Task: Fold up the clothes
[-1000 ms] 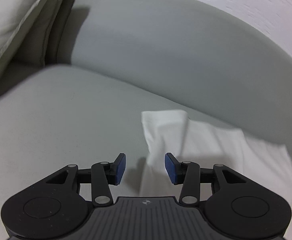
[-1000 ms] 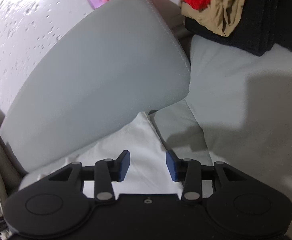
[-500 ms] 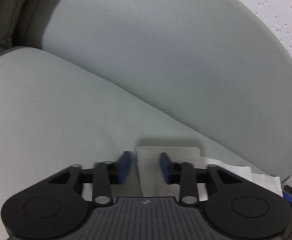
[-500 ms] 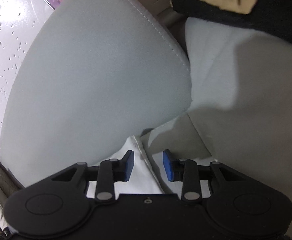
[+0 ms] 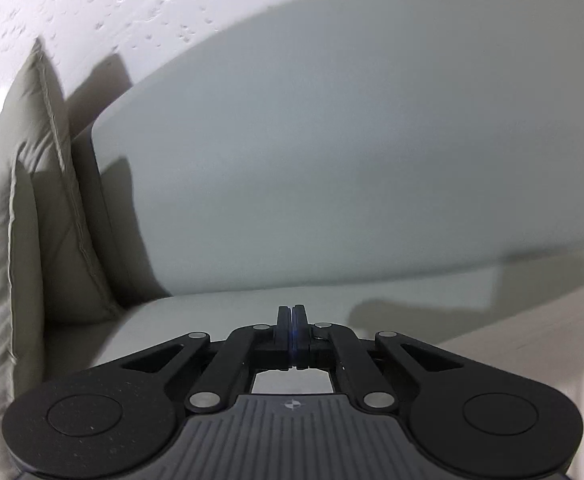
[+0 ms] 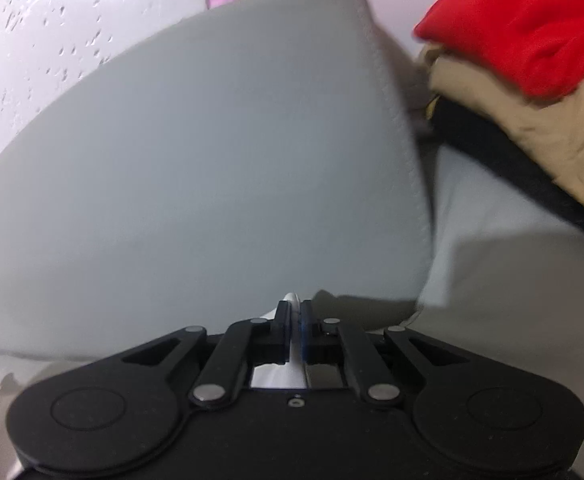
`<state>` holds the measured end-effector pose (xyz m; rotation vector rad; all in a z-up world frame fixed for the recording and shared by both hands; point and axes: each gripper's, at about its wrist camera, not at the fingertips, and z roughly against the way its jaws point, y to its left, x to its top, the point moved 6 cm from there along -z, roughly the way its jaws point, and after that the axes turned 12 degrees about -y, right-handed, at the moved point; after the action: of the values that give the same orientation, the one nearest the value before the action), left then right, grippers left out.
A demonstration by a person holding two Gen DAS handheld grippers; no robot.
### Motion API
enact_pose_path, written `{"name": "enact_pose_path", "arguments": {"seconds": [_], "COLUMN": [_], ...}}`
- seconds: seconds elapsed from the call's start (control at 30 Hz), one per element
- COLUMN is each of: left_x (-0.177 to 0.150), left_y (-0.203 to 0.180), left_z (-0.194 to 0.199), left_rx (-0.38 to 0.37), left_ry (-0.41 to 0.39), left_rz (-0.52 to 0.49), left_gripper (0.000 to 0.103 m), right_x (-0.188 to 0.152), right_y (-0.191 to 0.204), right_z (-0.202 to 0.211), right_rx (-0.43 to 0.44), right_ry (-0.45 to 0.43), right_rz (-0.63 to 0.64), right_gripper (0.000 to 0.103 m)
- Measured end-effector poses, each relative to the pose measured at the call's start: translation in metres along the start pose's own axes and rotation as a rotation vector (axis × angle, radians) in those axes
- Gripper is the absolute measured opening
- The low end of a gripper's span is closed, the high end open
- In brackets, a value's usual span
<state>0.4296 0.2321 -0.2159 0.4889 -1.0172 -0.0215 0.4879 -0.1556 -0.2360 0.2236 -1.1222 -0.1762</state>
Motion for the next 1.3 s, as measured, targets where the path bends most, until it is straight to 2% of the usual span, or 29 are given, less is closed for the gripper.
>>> {"name": "enact_pose_path", "arguments": {"seconds": [0.07,0.13,0.2,0.27,0.33,0.4,0.47,0.5,0.57,0.6,0.67,0.73,0.83,0.9,0.97,1.0,1.07,1.1,1.23,1.3], "left_x": [-0.014,-0.029,-0.036,-0.033,-0.029,-0.021,-0.01,-0.005,0.002,0.002,-0.004,-0.015,-0.048,-0.074,-0.093,-0.095,-0.094,-0.096,-0.104,-0.107], "left_y": [-0.005,0.001,0.016,0.029,0.041,0.049,0.055,0.056,0.058,0.059,0.049,0.037,0.005,-0.019,-0.035,-0.036,-0.031,-0.029,-0.02,-0.018], "left_z": [-0.015,-0.019,-0.013,0.001,0.032,0.083,0.142,0.17,0.224,0.248,0.279,0.303,0.314,0.312,0.303,0.3,0.296,0.295,0.29,0.287], "left_rx": [0.025,0.041,0.05,0.029,0.005,-0.017,-0.035,-0.05,-0.087,-0.097,-0.106,-0.139,-0.257,-0.304,-0.242,-0.201,-0.167,-0.168,-0.179,-0.189], "left_ry": [0.074,0.126,0.129,0.125,0.086,0.019,-0.062,-0.097,-0.147,-0.151,-0.113,-0.085,-0.034,0.02,0.111,0.13,0.123,0.129,0.155,0.155], "left_rz": [-0.03,0.016,0.115,0.167,0.158,0.125,0.099,0.108,0.134,0.156,0.231,0.318,0.439,0.428,0.335,0.305,0.319,0.341,0.431,0.435], "left_gripper": [0.0,0.001,0.005,0.016,0.017,0.018,0.036,0.038,0.047,0.05,0.069,0.071,0.073,0.073,0.069,0.069,0.073,0.073,0.073,0.073], "right_x": [-0.012,-0.018,-0.017,-0.008,0.005,0.02,0.035,0.04,0.052,0.057,0.062,0.058,0.035,0.017,-0.001,-0.01,-0.026,-0.029,-0.034,-0.035], "right_y": [-0.003,-0.005,-0.005,-0.006,-0.007,-0.006,-0.003,0.0,0.007,0.01,0.012,0.011,0.007,-0.004,-0.022,-0.03,-0.047,-0.055,-0.069,-0.075], "right_z": [-0.009,-0.013,-0.011,0.003,0.027,0.07,0.119,0.148,0.205,0.232,0.271,0.306,0.352,0.375,0.393,0.403,0.421,0.425,0.426,0.425], "right_rx": [-0.043,-0.062,-0.073,-0.059,-0.038,0.0,0.039,0.059,0.1,0.119,0.149,0.16,0.161,0.12,0.053,0.019,-0.044,-0.056,-0.076,-0.083], "right_ry": [0.051,0.058,0.062,0.057,0.032,0.003,-0.026,-0.038,-0.061,-0.07,-0.069,-0.057,-0.048,-0.071,-0.11,-0.129,-0.164,-0.165,-0.153,-0.145], "right_rz": [0.006,-0.008,-0.027,-0.054,-0.072,-0.095,-0.118,-0.12,-0.123,-0.122,-0.094,-0.081,-0.076,-0.069,-0.059,-0.054,-0.057,-0.107,-0.212,-0.253], "right_gripper": [0.004,0.005,0.006,0.014,0.016,0.018,0.024,0.03,0.037,0.042,0.053,0.057,0.061,0.061,0.06,0.06,0.06,0.06,0.061,0.061]}}
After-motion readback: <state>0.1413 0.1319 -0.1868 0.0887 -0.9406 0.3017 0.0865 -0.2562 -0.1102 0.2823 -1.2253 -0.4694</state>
